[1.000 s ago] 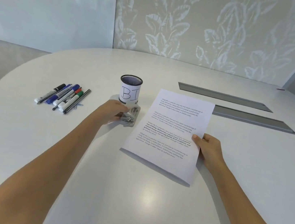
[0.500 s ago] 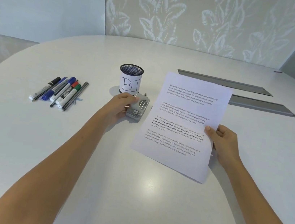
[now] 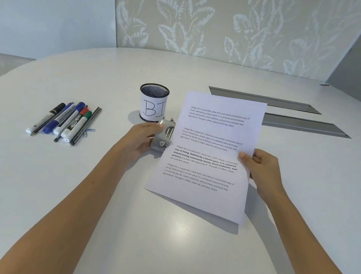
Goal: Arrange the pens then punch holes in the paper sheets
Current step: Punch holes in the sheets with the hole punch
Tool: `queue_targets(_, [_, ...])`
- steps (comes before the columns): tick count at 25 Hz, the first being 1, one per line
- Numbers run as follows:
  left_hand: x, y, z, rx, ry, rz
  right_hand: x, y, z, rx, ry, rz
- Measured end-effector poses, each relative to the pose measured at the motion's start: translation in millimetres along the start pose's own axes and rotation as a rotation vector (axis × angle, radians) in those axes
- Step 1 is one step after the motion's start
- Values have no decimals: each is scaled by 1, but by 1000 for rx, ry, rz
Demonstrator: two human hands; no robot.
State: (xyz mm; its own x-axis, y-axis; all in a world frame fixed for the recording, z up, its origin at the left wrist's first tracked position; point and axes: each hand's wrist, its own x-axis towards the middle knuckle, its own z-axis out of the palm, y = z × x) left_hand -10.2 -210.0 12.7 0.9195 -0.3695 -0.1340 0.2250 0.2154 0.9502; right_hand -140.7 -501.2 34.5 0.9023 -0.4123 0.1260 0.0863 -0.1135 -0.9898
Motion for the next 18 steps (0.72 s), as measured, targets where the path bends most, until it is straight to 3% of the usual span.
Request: queue_targets(18, [16, -8, -11, -232, 10, -43, 8, -16, 15, -153, 54, -56])
